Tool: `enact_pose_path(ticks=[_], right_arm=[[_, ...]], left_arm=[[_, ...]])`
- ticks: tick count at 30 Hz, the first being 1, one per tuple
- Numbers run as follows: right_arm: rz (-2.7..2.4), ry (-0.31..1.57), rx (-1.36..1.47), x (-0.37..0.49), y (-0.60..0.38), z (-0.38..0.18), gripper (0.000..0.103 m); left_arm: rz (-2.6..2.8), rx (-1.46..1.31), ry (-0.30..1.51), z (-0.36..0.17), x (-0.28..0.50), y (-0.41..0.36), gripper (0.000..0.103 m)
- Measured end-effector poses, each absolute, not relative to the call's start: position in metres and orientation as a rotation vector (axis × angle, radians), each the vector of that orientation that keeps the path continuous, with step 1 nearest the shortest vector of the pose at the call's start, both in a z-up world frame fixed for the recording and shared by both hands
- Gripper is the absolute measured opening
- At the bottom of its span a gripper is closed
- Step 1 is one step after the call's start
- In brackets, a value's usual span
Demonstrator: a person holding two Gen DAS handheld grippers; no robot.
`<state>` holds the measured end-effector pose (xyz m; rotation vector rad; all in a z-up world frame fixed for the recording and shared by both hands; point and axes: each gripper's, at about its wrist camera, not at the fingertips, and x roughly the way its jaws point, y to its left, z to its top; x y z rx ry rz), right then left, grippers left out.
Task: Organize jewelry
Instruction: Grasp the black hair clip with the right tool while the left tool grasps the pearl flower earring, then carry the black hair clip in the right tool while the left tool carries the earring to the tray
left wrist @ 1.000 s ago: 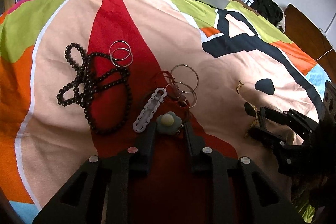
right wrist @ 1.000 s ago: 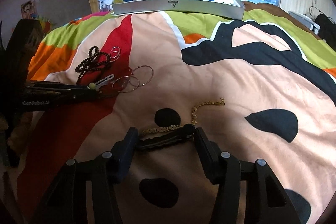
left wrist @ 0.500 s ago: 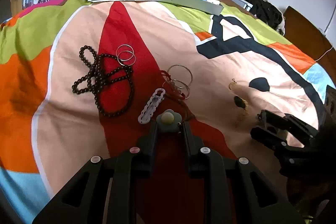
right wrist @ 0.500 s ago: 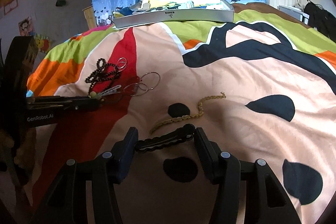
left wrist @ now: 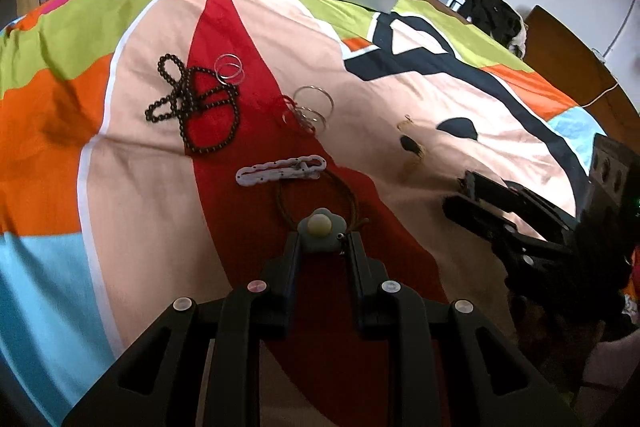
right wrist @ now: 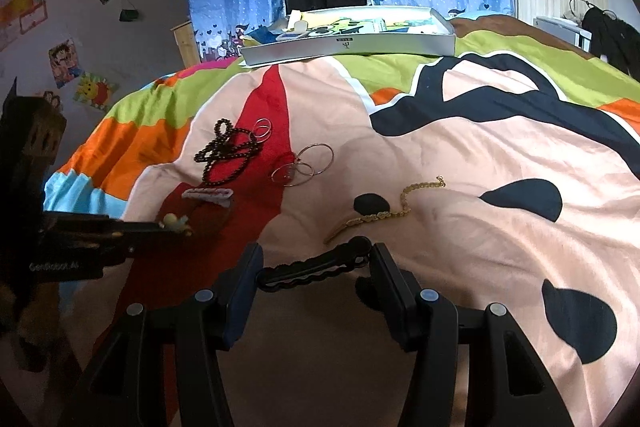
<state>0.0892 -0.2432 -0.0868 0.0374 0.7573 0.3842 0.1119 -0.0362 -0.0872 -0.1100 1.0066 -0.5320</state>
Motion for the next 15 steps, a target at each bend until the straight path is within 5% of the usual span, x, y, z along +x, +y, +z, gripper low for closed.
enact_pose_path(ticks=[15], right_arm=[[0.385,0.726,0.054,0.077,-0.246,-0.078,0.053]], left_arm=[[-0.589,-0.173,0.865,-0.052,0.100,-0.032,0.018]])
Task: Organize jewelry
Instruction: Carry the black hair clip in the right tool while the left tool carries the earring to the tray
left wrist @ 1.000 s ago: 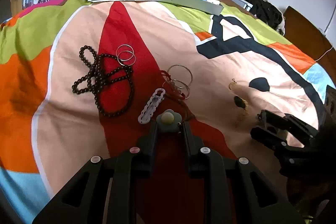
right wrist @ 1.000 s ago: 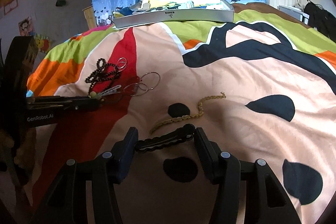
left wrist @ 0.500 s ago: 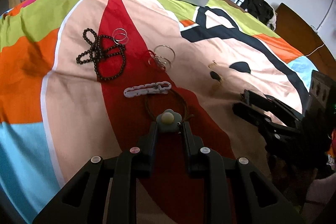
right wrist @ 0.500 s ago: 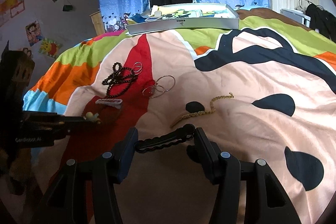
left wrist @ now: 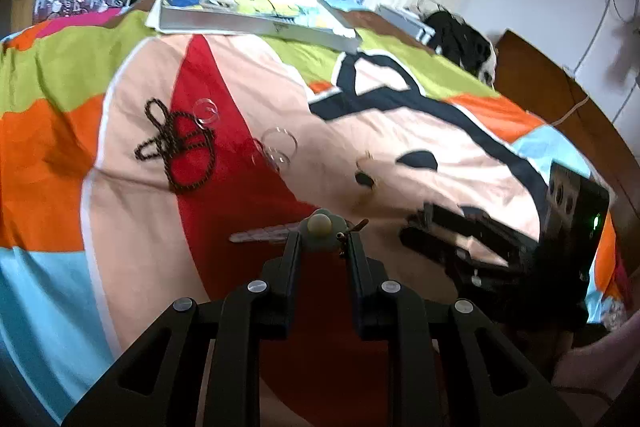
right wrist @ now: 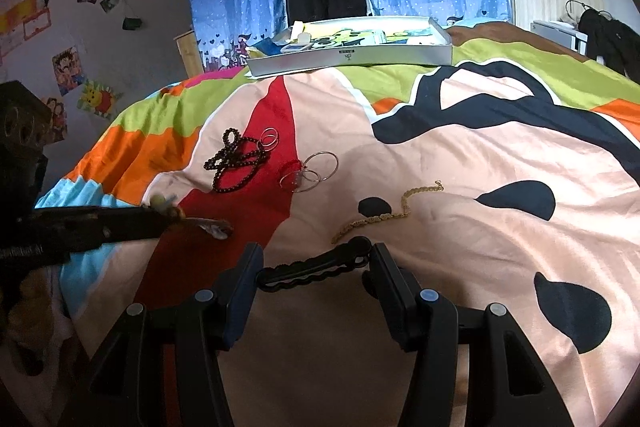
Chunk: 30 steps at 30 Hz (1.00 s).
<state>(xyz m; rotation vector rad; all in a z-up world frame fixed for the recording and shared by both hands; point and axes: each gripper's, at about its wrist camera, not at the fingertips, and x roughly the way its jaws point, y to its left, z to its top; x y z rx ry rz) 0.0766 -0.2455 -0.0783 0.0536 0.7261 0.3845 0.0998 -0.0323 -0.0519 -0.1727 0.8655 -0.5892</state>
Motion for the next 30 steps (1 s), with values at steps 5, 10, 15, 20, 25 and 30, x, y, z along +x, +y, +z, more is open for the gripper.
enact_pose_path(ticks=[5,10,15,20,25,30], right_arm=[[0.381,0.730,0.058,0.077,-0.246,-0.080,0.053],[0.380,0.735,0.060,0.077,-0.246,-0.082,0.053],[0.379,0.747,0.064,0.079,-0.245,-0.086,0.053],[0.378,0.745,0.066,0.079,-0.244,-0.086,0.053],[0.373,0.732,0.068,0.080,-0.245,-0.083,0.053],[0.372,0.719,0.069,0.081,-0.245,-0.078,0.053]], left_arm=[[-0.465,-0.226,0.887,-0.058,0.121,-0.012,0.018],[-0.348,-0.261,0.937,-0.070,0.136,0.009,0.018],[-0.353,-0.259,0.962,-0.075,0.135,0.012,0.018],[-0.444,-0.235,0.948,-0.071,0.126,-0.004,0.018],[-0.512,-0.186,0.938,-0.068,0.118,-0.022,0.018],[-0.523,-0.166,0.924,-0.067,0.118,-0.031,0.018]])
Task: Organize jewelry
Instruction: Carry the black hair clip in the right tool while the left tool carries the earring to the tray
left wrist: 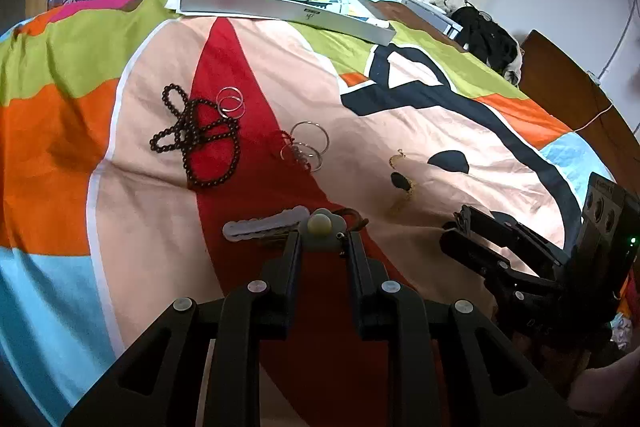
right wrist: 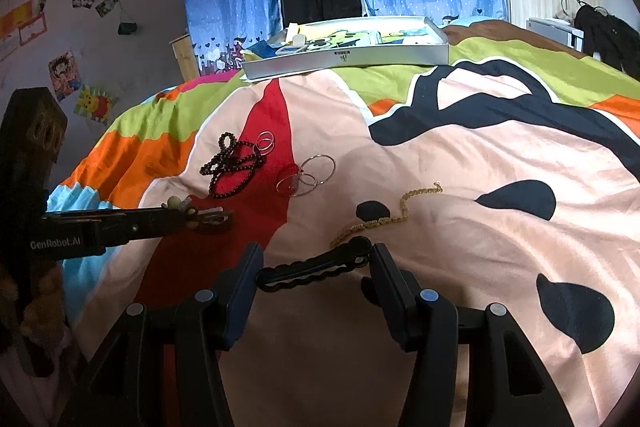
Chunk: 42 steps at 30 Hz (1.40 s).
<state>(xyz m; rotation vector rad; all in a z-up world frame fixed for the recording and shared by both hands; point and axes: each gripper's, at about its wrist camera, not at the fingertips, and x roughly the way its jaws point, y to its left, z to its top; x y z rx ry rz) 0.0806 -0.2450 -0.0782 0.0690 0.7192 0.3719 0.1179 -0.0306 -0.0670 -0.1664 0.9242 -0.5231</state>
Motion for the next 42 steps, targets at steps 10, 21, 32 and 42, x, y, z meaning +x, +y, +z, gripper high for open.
enact_pose_path(ticks=[10,21,32,42], right_arm=[[0.387,0.661,0.054,0.097,-0.246,-0.051,0.053],[0.427,0.571,-0.042,0.169,-0.240,-0.006,0.053],[0.409,0.508,-0.158,0.288,-0.236,0.017,0.053],[0.269,0.507,-0.106,0.382,-0.262,-0.001,0.053]], left_arm=[[-0.536,-0.149,0.845,-0.035,0.137,-0.040,0.018],[-0.511,-0.105,0.745,0.013,0.208,-0.046,0.018],[-0.414,-0.127,0.706,0.025,0.340,-0.051,0.018],[-0.355,-0.122,0.740,0.008,0.429,-0.077,0.018]])
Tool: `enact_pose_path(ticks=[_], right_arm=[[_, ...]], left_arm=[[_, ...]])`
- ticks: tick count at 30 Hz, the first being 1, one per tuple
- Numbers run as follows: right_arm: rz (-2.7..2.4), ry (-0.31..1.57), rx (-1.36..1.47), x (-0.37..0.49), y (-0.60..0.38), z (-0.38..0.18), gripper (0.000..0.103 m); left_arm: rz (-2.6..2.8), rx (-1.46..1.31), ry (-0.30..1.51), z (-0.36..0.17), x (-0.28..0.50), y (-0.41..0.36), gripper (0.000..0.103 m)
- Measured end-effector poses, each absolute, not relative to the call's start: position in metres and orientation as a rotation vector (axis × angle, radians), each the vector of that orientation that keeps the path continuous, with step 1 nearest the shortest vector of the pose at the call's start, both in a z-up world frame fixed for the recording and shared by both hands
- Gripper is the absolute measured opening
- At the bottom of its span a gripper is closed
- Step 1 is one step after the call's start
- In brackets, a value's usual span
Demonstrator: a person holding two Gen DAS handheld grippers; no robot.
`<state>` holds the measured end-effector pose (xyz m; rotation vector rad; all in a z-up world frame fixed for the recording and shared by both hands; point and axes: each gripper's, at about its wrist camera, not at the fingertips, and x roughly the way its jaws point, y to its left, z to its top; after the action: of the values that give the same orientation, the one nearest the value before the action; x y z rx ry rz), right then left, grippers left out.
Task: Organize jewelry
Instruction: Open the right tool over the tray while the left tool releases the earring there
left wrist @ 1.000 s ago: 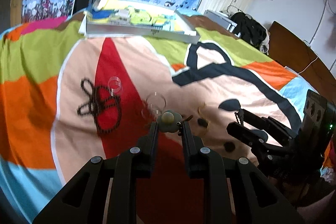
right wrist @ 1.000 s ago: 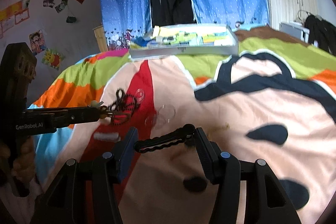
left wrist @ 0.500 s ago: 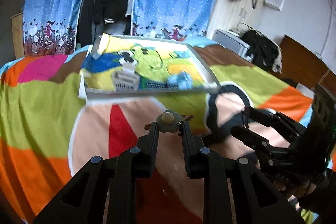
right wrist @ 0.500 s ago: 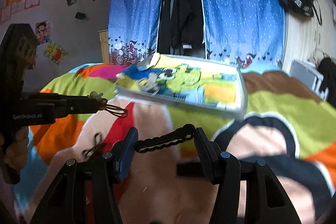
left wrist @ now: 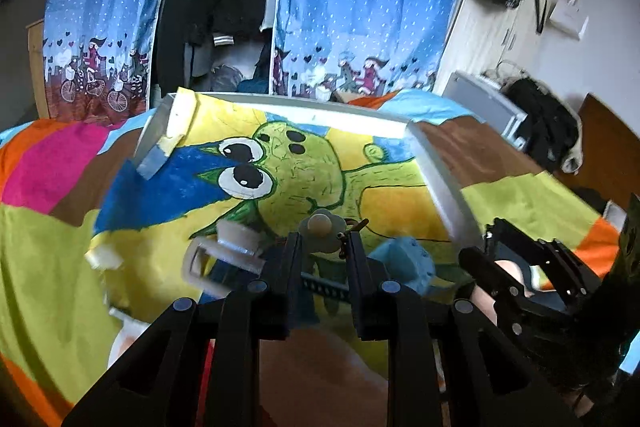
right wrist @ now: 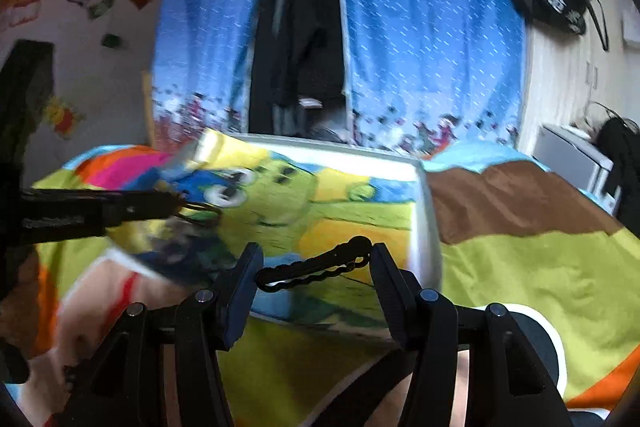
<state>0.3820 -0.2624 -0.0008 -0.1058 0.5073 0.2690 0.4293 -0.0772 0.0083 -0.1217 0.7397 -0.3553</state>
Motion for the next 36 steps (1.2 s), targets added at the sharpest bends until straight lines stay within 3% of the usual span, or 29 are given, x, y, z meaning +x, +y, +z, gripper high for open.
enact_pose_path(ticks=[14,18,22,24,26,28,30,36], right_arm=[[0.221,0.611,-0.028,0.400,-0.282,-0.033,0.057],[0.214,0.608,-0.020,0.394,-0.286,-0.029,0.065],[0.199,0.591,-0.026,0.380,-0.292,-0.017,0.070],[0.192,0.572,-0.024,0.368,-0.297,-0.008,0.077],[0.188,0.556,-0.020,0.355,-0.301,0.001,0.080],[0.183,0.536,-0.018,0.341,-0.305,0.013,0.086],[0.177,0.512,-0.008,0.325,-0.307,0.024,0.100],[0.186,0.449,-0.007,0.272,-0.305,0.058,0.103]], left_arm=[[-0.340,-0.113,0.858,-0.030,0.458,-0.096,0.020],[-0.323,-0.145,0.849,-0.025,0.449,-0.090,0.048],[-0.333,-0.156,0.794,-0.005,0.430,-0.087,0.055],[-0.330,-0.147,0.763,0.007,0.419,-0.087,0.069],[-0.327,-0.147,0.704,0.021,0.402,-0.085,0.077],[-0.316,-0.158,0.643,0.034,0.383,-0.082,0.082],[-0.303,-0.170,0.597,0.045,0.366,-0.077,0.093],[-0.240,-0.133,0.528,0.065,0.312,-0.065,0.095]])
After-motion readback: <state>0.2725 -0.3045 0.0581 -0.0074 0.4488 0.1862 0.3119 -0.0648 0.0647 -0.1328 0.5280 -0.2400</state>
